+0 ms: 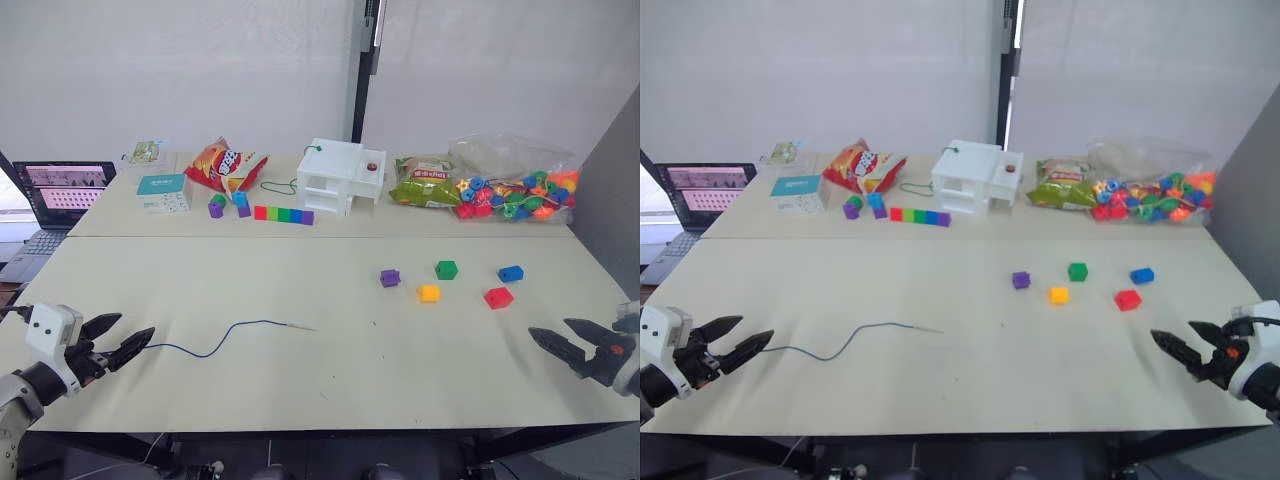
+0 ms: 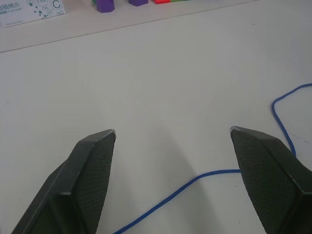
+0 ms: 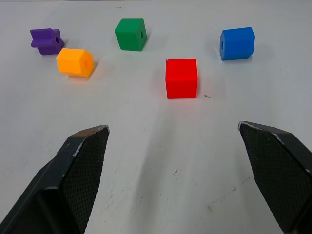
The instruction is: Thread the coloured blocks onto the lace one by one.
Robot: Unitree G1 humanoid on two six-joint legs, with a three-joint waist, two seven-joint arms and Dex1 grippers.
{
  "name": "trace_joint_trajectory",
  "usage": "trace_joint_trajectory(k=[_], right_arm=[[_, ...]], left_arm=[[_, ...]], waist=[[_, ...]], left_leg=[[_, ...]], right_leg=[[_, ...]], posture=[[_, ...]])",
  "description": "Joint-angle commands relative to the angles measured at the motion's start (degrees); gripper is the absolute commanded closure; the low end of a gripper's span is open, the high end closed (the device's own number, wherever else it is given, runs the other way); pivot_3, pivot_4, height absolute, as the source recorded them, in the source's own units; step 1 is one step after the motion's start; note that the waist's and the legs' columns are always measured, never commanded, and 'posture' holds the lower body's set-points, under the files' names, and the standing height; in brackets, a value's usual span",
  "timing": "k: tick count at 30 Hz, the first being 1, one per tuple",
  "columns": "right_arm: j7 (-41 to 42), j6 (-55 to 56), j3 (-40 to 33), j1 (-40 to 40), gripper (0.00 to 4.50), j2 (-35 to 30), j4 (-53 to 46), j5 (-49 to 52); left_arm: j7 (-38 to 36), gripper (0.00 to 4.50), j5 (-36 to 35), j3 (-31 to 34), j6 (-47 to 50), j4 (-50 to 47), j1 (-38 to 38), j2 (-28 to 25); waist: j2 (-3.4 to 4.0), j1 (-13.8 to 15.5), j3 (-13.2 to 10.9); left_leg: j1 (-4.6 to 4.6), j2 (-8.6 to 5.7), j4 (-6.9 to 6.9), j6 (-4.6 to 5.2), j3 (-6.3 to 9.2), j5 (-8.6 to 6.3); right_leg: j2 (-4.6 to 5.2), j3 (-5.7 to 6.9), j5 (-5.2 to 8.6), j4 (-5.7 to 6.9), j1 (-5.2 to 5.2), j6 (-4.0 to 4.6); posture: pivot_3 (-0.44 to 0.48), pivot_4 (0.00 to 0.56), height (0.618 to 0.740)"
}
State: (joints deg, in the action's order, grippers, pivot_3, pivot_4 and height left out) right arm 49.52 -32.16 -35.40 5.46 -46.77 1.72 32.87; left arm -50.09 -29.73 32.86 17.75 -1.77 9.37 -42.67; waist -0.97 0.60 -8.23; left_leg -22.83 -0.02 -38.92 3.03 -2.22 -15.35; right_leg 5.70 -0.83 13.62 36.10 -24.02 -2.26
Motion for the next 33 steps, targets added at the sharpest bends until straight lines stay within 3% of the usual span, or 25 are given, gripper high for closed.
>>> trace_joint_trajectory(k=[1,10,13,16,23,29,33], right_arm=[[0.14,0.30,-1.48,-0.27,0.00,-0.47,-1.64,1.16],[0.21,-5.48,3.41,-4.07,0.00,-0.07,-11.93,6.26],[1.62,-9.65,8.24,-6.69,0.00,-1.09,-18.05,9.53],[2.11,-13.21,10.43,-8.23,0.00,-2.30,-21.31,12.04],[1.51,-18.04,13.18,-8.39,0.00,-3.56,-29.25,16.79],[-1.04,-18.82,10.81,-4.45,0.00,-2.54,-33.43,18.38],[-2.59,-18.77,9.68,-2.76,0.00,-2.42,-35.30,19.80]], left_arm=[[0.35,0.55,0.02,0.79,0.03,-1.24,-0.53,-1.29],[-3.98,0.55,-1.41,-9.34,4.09,-4.03,-9.44,-1.67],[-9.29,0.55,1.11,-19.90,3.55,-4.23,-17.31,-1.16],[-13.76,0.55,3.10,-26.52,2.05,-0.23,-24.29,-0.40],[-28.20,0.55,14.98,-42.70,-12.92,23.22,-42.87,4.87],[-34.56,0.55,21.99,-47.61,-26.73,46.43,-53.81,11.65],[-35.27,0.55,25.80,-48.14,-33.76,56.49,-57.25,13.13]], waist=[[0.00,0.00,0.00],[0.00,0.05,0.00],[0.00,0.29,0.00],[0.00,0.23,0.00],[-0.02,0.29,-0.01],[-0.07,0.33,-0.04],[-0.09,0.20,-0.04]], left_leg=[[0.00,0.00,0.00,0.00,0.00,0.00],[0.00,-0.01,-0.02,0.00,0.00,0.00],[-0.02,-0.04,-0.02,0.00,0.00,0.00],[-0.07,-0.07,-0.11,-0.02,0.01,0.03],[-0.18,-0.14,-0.21,0.06,0.01,0.00],[-0.46,-0.13,-0.65,0.27,0.07,-0.12],[-0.61,-0.14,-0.97,0.40,0.13,-0.20]], right_leg=[[0.00,0.00,0.00,0.00,0.00,0.00],[-0.04,0.00,-0.01,0.03,0.01,-0.01],[-0.07,0.03,-0.01,0.08,0.00,-0.01],[-0.21,0.03,-0.04,0.07,0.01,-0.04],[-0.44,0.07,-0.03,0.01,-0.02,-0.05],[-0.50,0.14,-0.05,0.03,-0.07,-0.11],[-0.47,0.15,-0.13,0.04,-0.04,-0.25]], posture=[[0.000,0.150,0.740],[0.000,0.150,0.740],[0.000,0.150,0.740],[0.000,0.150,0.740],[0.000,0.150,0.740],[0.000,0.150,0.740],[0.000,0.150,0.740]])
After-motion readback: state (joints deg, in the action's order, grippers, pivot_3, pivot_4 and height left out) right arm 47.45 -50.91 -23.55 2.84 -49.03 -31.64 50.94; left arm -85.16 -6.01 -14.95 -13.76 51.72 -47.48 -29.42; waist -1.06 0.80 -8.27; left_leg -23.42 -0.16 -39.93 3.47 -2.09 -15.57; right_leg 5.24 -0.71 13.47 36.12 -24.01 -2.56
